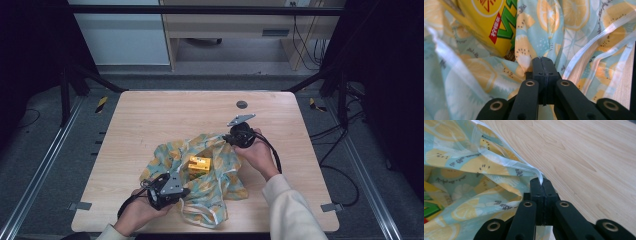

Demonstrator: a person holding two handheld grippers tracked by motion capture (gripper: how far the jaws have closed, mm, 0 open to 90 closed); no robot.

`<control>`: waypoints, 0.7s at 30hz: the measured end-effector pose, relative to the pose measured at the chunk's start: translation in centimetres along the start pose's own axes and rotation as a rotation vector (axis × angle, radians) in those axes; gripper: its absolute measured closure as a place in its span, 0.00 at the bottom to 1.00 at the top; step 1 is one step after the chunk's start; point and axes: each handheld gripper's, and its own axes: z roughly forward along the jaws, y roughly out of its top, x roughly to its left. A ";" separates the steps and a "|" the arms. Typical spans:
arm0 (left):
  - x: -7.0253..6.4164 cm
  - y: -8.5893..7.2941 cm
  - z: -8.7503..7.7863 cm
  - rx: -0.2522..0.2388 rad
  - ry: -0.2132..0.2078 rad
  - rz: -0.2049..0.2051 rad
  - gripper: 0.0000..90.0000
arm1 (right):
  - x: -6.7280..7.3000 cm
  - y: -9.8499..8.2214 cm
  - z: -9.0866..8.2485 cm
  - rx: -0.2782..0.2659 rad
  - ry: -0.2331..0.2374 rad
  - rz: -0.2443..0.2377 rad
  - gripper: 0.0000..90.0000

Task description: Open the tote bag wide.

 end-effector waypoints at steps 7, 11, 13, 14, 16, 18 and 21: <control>-0.5 -0.8 0.3 0.028 -0.038 0.008 1.00 | -1.1 -0.9 1.2 0.043 -0.032 0.009 1.00; -0.8 -1.1 0.1 0.034 -0.039 0.010 1.00 | -1.6 -1.4 1.5 0.044 -0.065 0.026 1.00; -1.0 -1.3 0.1 0.042 -0.047 0.011 1.00 | -2.0 -1.6 1.6 0.041 -0.074 0.033 1.00; -1.1 -1.4 0.2 0.048 -0.051 0.012 1.00 | -2.2 -1.7 1.6 0.040 -0.079 0.036 1.00; -1.2 -1.5 0.4 0.059 -0.052 0.017 1.00 | -2.6 -1.8 1.7 0.042 -0.090 0.040 1.00; -1.3 -1.5 0.3 0.060 -0.052 0.020 1.00 | -2.8 -1.8 1.7 0.042 -0.102 0.048 1.00; -1.4 -1.5 0.1 0.053 -0.056 0.020 1.00 | -3.2 -1.8 1.8 0.036 -0.114 0.053 1.00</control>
